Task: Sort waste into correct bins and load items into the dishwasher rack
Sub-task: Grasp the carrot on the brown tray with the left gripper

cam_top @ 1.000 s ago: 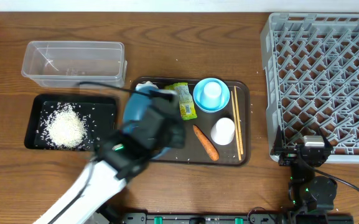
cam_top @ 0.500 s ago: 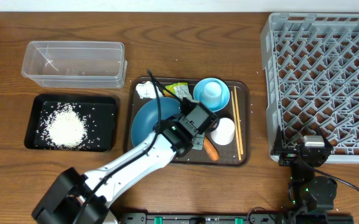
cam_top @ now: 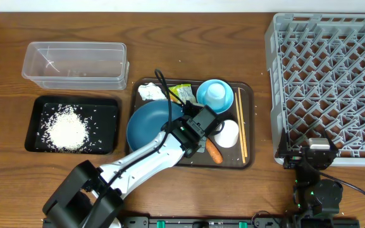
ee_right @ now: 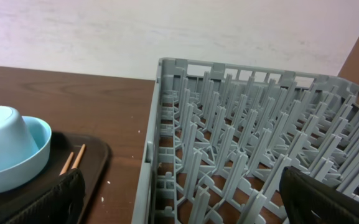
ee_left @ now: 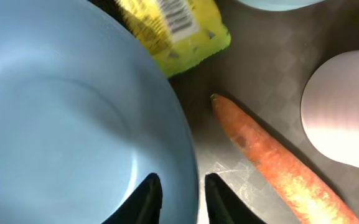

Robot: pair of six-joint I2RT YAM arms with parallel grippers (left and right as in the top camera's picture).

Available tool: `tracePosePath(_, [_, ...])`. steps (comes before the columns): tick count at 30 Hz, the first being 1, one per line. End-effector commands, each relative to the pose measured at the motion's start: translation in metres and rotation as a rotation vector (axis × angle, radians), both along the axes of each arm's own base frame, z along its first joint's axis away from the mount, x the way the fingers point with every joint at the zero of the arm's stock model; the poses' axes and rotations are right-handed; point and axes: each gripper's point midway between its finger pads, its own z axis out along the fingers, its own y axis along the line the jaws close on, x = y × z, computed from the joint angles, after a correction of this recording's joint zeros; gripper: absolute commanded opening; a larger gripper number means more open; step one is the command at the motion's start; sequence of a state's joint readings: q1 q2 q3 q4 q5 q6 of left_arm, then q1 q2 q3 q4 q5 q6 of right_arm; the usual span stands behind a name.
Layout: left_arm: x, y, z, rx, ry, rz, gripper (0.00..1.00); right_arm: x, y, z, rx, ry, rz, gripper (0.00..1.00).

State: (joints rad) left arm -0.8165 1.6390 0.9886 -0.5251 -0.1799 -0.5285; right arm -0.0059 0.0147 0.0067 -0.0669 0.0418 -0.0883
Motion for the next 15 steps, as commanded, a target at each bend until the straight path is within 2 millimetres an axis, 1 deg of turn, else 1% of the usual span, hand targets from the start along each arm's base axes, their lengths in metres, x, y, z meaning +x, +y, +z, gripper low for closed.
tracePosePath(1, [-0.003,0.000,0.001,-0.001,0.018,0.003,0.30,0.000,0.005,-0.001,-0.011,0.004,0.018,0.99])
tracePosePath(3, [-0.005,0.001,0.004,0.000,0.021,0.002,0.32,0.000,0.005,-0.001,-0.010,0.004,0.018,0.99])
tracePosePath(6, [-0.008,0.005,0.017,-0.001,0.020,0.002,0.32,0.000,0.005,-0.001,-0.010,0.004,0.018,0.99])
tracePosePath(10, [-0.010,0.007,0.046,-0.043,-0.021,0.002,0.33,0.000,0.005,-0.001,-0.011,0.004,0.018,0.99])
tracePosePath(11, [-0.010,0.008,0.054,-0.060,-0.036,0.002,0.34,0.000,0.005,-0.001,-0.010,0.004,0.018,0.99])
tracePosePath(13, [-0.013,0.011,0.071,-0.090,-0.063,0.002,0.43,0.000,0.005,-0.001,-0.011,0.004,0.018,0.99])
tracePosePath(15, [-0.017,0.015,0.084,-0.112,-0.082,0.005,0.55,0.000,0.005,-0.001,-0.010,0.004,0.018,0.99])
